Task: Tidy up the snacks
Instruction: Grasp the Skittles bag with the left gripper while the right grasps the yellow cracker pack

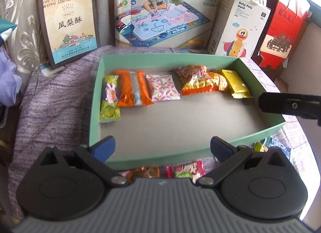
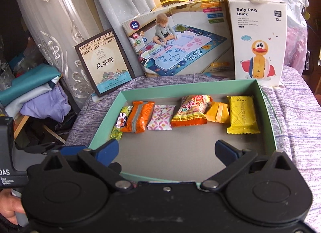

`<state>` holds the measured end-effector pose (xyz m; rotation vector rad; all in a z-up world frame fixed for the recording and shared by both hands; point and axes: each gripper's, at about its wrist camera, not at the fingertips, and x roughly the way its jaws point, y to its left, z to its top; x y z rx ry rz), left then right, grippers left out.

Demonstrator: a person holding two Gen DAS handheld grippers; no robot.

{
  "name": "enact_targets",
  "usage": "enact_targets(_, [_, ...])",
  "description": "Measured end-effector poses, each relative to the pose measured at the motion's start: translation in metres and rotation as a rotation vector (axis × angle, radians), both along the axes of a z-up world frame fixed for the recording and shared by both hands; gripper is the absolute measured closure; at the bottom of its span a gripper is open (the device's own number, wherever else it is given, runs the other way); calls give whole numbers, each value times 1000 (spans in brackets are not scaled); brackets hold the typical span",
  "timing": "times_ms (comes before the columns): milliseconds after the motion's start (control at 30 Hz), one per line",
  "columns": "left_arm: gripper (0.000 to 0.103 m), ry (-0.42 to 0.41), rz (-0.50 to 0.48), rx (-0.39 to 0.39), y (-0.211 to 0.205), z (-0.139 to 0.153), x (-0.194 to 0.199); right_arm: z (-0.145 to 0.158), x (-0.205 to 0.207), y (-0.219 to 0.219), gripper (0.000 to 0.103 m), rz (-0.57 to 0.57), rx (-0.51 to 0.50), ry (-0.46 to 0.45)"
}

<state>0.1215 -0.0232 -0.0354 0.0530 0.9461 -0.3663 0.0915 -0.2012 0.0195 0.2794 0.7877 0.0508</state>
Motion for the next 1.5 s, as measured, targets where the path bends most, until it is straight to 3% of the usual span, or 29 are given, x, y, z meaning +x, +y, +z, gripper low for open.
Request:
enact_targets(233, [0,73,11,-47,-2,-18,-39,-19,-55,-21,0,-52,16,39])
enact_targets(567, [0,121,-159,-12,-83,-44,-68,-44,-102,-80,2,-200,39,77])
enact_targets(667, [0,114,-216,0,-108,-47,-73,-51,-110,-93,16,-211,46,80])
enact_targets(867, [5,131,-286,20,-144,-59,-79,-66,-109,-101,57,-168,89,112])
enact_targets(967, [5,130,-294,67,-146,-69,-80,-73,-100,-97,58,-132,93,130])
enact_targets(1300, [2,143,-230,78,-111,-74,-61,-88,-72,-86,57,-78,89,172])
enact_targets(1433, [2,136,-223,83,-105,-74,-58,-87,-68,-74,43,-31,62,190])
enact_targets(1500, [2,131,-226,90,-102,-75,-57,-88,-64,-68,42,-8,28,195])
